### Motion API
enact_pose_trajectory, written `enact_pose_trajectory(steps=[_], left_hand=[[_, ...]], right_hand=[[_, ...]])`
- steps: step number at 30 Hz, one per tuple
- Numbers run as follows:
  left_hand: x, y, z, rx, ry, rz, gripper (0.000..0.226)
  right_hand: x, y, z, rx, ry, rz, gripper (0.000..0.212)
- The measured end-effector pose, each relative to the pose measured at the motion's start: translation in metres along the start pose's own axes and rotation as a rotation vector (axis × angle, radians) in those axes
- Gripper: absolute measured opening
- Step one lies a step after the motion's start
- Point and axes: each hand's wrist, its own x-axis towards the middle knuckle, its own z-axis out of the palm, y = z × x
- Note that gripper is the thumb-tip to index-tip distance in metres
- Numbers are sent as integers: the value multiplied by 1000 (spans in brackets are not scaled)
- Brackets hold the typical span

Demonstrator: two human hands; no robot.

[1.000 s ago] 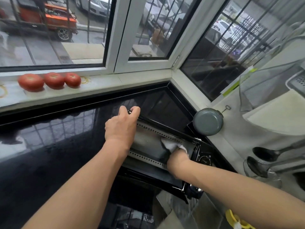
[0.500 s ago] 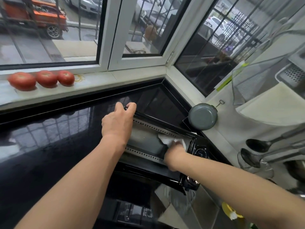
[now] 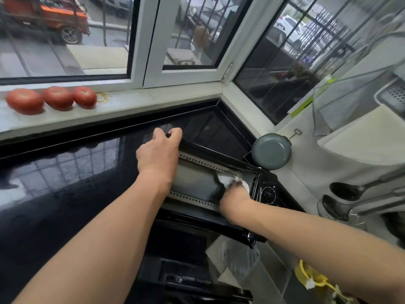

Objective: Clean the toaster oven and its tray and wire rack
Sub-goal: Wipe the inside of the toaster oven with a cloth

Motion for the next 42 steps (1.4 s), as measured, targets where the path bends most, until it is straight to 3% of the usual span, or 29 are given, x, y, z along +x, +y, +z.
enact_pose_trajectory(steps=[6, 8, 11, 13, 17, 19, 21, 24, 27, 30, 31, 32, 33, 35, 37, 38, 40, 42], left_hand=[[10, 3, -4, -6, -37, 6, 65], [11, 3, -5, -2, -46, 10, 65], [12, 4, -8, -16, -52, 17, 63], [13, 5, -10, -19, -62, 17, 61], [6, 5, -11, -24, -55, 3, 57], [1, 5, -9, -17, -33, 3, 54], [-3, 3, -7, -3, -17, 8, 53], [-5, 2, -6, 14, -15, 14, 54], [-4, 2, -6, 8, -18, 21, 50], [-3, 0, -6, 12, -8, 18, 49], [-4, 0, -6, 15, -6, 20, 49], [-5, 0, -5, 19, -2, 23, 49], [-6, 0, -5, 20, 4, 24, 49], [-8, 0, -5, 19, 16, 23, 48], [-9, 0, -4, 23, 22, 19, 46], [-10, -1, -4, 19, 25, 21, 45], [-12, -1, -3, 8, 35, 18, 43], [-14, -1, -4, 21, 32, 4, 43]], right_hand=[[-77, 20, -16, 83, 50, 44, 38], [-86, 17, -32, 243, 69, 6, 34], [-77, 9, -64, 675, 148, 13, 27], [-57, 6, -77, 1154, 199, 132, 29], [-22, -1, -83, 2797, 61, 671, 39], [-13, -5, -75, 3358, 21, 961, 40], [-7, -2, -65, 3476, 152, 1065, 35], [1, 12, -57, 3556, 121, 1207, 23], [5, 22, -61, 3617, 252, 1167, 27], [11, 18, -52, 3534, 172, 1091, 13], [20, 15, -48, 3470, 126, 1048, 15], [27, 16, -50, 3432, 128, 865, 20], [27, 13, -51, 3447, 93, 856, 24], [25, 15, -49, 3849, 98, 875, 17], [23, 24, -53, 4147, 287, 603, 14], [25, 26, -54, 4238, 389, 603, 20], [31, 27, -48, 4277, 361, 745, 27], [32, 25, -44, 4323, 431, 642, 31]])
